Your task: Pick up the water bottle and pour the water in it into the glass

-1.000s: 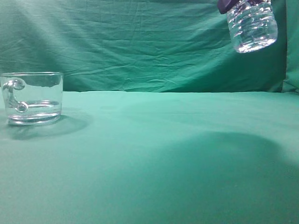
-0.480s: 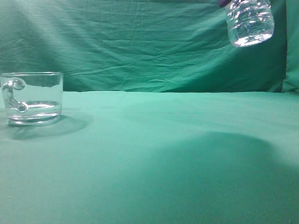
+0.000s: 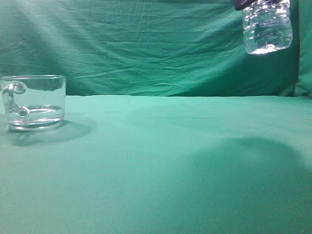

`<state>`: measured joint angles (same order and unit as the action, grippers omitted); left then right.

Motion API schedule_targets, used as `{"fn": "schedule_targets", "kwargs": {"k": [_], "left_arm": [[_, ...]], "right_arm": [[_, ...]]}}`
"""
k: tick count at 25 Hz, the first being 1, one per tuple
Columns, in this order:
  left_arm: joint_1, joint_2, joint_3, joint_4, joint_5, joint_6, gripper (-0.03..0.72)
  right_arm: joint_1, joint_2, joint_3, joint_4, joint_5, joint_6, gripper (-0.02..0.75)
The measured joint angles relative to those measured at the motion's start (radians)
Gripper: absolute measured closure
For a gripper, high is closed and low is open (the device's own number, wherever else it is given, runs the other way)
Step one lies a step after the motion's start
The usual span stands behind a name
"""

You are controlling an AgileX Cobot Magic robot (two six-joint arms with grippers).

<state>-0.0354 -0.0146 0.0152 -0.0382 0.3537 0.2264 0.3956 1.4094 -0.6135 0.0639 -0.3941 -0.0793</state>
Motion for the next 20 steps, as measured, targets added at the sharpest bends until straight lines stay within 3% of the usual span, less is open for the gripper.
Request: {"fn": "schedule_targets", "kwargs": {"k": [7, 14, 20], "left_arm": [[0.000, 0.000, 0.000, 0.000, 0.000, 0.000, 0.688], [0.000, 0.000, 0.000, 0.000, 0.000, 0.000, 0.688], [0.000, 0.000, 0.000, 0.000, 0.000, 0.000, 0.688]], "right_arm": [[-0.050, 0.143, 0.040, -0.012, -0.142, 0.081, 0.423], [-0.050, 0.355, 0.040, -0.160, -0.425, 0.130, 0.423], [-0.050, 0.447, 0.034, -0.213, -0.488, 0.194, 0.423]]}}
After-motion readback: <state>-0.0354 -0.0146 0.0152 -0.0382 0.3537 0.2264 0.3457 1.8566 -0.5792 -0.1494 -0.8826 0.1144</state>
